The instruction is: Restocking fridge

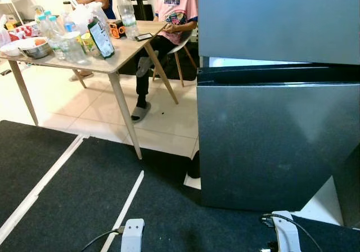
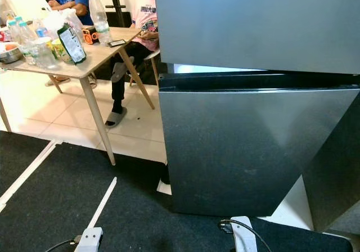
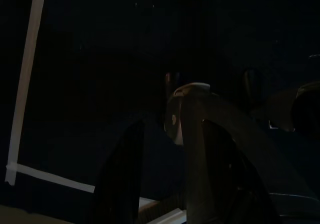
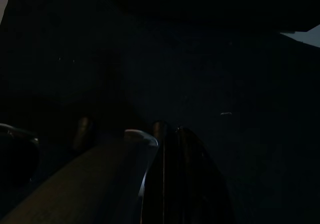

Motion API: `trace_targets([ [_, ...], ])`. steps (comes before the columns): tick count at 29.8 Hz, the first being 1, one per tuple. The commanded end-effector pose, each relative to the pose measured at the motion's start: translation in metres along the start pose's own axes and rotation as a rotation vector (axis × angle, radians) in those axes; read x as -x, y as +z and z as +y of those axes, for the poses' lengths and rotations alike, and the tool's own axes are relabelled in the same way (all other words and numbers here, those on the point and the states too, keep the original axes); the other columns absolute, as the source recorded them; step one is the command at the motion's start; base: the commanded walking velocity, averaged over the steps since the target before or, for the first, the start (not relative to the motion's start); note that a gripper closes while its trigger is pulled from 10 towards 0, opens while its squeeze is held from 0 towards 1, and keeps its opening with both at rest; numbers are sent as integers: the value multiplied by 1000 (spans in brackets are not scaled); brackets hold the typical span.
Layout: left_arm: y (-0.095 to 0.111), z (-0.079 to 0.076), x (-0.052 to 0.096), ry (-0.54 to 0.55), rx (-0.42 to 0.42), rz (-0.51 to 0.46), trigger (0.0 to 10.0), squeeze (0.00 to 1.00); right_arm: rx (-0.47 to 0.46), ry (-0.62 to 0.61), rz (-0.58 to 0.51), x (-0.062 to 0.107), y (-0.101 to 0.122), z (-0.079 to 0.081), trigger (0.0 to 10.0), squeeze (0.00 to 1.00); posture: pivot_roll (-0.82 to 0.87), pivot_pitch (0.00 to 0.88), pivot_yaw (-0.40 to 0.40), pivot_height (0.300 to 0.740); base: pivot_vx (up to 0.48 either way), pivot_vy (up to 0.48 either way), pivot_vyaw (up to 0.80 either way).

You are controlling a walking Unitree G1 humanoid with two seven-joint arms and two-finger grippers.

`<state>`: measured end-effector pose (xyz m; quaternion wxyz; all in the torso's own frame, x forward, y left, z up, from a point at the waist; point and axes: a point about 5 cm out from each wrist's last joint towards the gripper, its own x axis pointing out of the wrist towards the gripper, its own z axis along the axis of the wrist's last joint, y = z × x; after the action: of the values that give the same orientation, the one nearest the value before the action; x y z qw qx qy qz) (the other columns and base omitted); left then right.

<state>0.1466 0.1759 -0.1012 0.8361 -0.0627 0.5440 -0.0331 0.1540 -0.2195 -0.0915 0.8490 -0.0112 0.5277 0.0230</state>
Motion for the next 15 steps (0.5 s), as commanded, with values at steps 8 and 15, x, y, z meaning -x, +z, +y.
trace_targets([
  [8,1,4,1,7,-19,4,10000,0,16,16,-3,-1,1,4,10000,0,-29,0,56,740,287,0,0],
  [15,0,3,1,7,-26,5,10000,0,12,6,-13,0,3,-2,10000,0,-31,0,52,740,292,0,0],
])
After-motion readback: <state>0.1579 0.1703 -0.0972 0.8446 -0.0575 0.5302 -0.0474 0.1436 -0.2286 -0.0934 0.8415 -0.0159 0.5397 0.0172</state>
